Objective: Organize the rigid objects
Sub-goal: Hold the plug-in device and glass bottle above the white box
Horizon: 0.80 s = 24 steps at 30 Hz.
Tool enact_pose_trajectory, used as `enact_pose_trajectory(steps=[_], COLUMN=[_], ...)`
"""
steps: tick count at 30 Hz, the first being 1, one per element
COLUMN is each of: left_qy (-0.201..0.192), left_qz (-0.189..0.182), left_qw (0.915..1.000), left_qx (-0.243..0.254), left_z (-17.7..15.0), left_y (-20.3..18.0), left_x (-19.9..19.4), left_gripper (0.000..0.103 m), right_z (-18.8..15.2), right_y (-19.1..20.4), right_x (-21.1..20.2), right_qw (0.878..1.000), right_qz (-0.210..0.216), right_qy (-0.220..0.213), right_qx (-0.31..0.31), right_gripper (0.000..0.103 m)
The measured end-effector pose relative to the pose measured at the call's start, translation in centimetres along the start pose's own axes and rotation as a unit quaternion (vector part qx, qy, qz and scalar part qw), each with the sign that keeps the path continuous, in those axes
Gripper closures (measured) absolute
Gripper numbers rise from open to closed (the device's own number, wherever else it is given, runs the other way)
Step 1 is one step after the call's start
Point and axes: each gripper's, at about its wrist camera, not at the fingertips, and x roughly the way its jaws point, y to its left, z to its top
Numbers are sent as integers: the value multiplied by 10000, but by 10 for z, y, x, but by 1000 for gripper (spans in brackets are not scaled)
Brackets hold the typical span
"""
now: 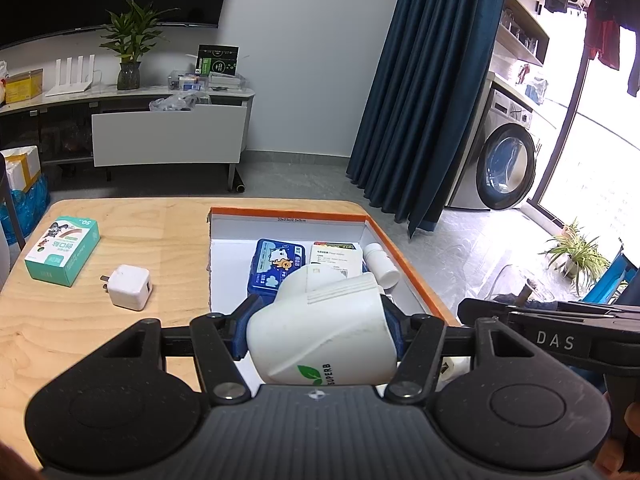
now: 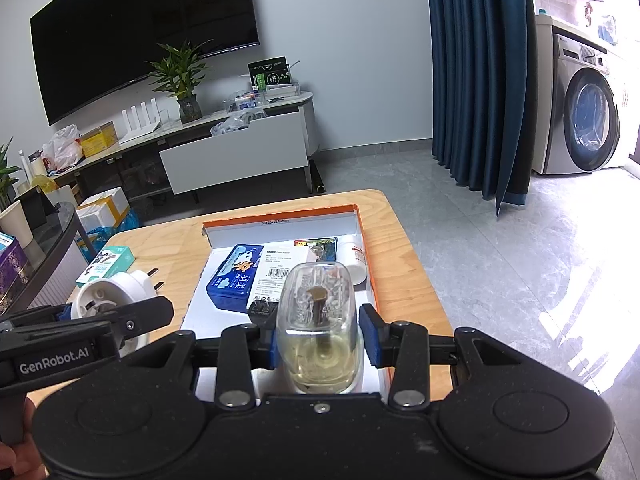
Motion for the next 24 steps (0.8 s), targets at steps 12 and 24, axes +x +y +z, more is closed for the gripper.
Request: enact_pose_trajectory(steps=[12,24], left_qy=[22,47], left_qz=[2,-6], left_qw=[10000,10000], left_qx=[-25,-42], left_z=[-1,-2], left_y=[-1,-1], left_x=[1,2], left_gripper=[41,41], right_z=[-1,-8], right_y=[1,6], right_x=[1,3], right_qw=[10000,10000], right_qz=[7,20], right_qy=[12,59], right_qx=[-5,-15], right_gripper=[55,55])
